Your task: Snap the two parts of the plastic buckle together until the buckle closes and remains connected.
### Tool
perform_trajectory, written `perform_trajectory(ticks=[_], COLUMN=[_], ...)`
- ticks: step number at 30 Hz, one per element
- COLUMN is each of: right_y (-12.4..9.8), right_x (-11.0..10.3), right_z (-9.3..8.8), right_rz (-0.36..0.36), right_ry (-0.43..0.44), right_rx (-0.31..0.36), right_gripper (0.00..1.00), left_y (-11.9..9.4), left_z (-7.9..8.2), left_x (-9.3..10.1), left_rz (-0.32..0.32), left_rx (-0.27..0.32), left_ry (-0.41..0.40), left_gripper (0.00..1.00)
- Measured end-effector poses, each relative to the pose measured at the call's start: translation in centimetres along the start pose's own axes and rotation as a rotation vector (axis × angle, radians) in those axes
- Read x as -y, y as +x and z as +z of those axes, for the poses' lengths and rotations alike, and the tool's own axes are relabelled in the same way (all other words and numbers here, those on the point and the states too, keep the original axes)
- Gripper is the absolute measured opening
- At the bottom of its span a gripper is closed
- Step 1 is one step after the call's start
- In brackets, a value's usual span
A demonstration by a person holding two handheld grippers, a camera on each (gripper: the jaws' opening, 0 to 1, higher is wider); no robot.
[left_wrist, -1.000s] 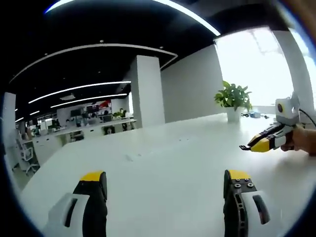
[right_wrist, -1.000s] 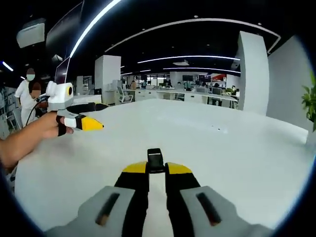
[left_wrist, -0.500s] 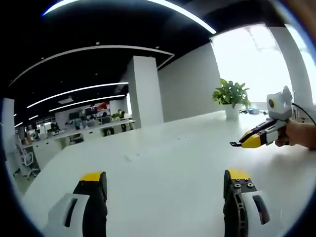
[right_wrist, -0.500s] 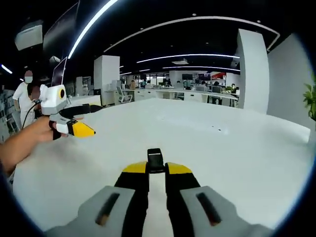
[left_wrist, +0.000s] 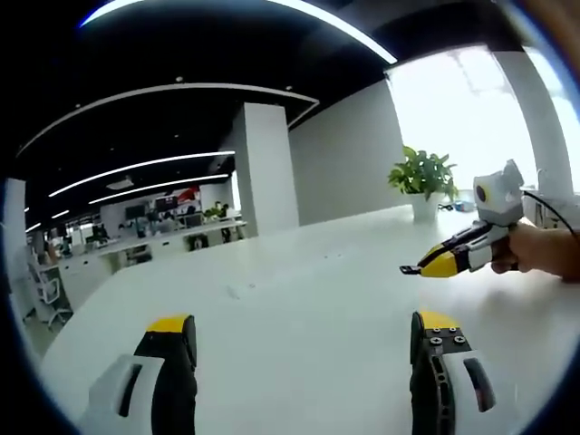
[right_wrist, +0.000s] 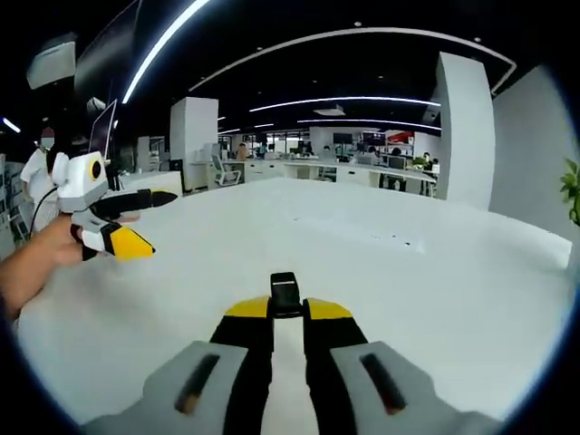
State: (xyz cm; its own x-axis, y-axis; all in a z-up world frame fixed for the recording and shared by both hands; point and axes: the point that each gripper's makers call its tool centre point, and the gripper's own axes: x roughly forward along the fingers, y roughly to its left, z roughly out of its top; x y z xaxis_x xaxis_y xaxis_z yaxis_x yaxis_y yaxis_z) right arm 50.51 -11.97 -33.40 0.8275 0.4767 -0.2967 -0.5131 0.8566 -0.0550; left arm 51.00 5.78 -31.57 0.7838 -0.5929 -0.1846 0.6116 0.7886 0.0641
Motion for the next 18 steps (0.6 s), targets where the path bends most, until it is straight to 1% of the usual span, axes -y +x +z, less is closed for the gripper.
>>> perform_trajectory(ticks=[8,18], right_y=[1.5,3.1], right_x=[0.2,0.5], right_z=[0.8,1.0], right_rz=[-0.002,-0.009], right_ry=[0.004,0.003], right_rx=[0.006,-0.002], right_gripper=[0.1,0.1], left_y=[0.2,0.2], left_z=[-0.1,0.0], left_x=[0.2,0.2], left_rz=[-0.007,-0.014], left_rx=[-0.007,-0.009], left_ry=[0.004,0.001], left_gripper=[1.0,1.0])
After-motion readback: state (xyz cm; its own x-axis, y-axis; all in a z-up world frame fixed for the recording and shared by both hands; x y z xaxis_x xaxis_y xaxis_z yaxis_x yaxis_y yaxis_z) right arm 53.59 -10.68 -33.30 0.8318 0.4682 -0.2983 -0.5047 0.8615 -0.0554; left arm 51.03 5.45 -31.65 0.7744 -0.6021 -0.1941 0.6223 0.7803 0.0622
